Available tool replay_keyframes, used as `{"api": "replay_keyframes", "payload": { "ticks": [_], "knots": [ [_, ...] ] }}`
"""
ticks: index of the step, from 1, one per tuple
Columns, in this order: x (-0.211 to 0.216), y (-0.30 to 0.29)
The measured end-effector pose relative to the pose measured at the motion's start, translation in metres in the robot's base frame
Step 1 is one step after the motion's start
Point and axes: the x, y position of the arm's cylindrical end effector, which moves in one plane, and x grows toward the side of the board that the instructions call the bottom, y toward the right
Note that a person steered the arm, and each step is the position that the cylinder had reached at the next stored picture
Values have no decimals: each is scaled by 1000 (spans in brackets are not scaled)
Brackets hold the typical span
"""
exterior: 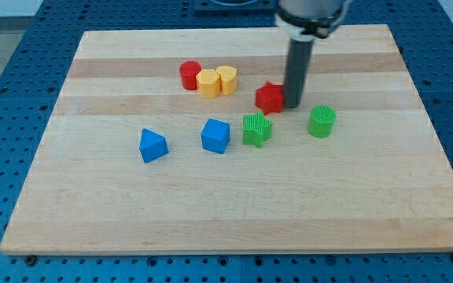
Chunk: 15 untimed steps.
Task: Slide blue cube and blue triangle towards left
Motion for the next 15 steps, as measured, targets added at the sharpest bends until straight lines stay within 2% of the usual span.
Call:
{"api": "replay_keyframes", "payload": {
  "ticks": [2, 3, 4, 6, 8, 10, 11, 12, 13, 14, 15],
  "knots": [
    [1, -73],
    [8, -89],
    [36, -96],
    [34, -148],
    [17, -116],
    [8, -119],
    [18, -150],
    [39, -204],
    [39, -260],
    [61, -284],
    [88, -281]
  ]
}}
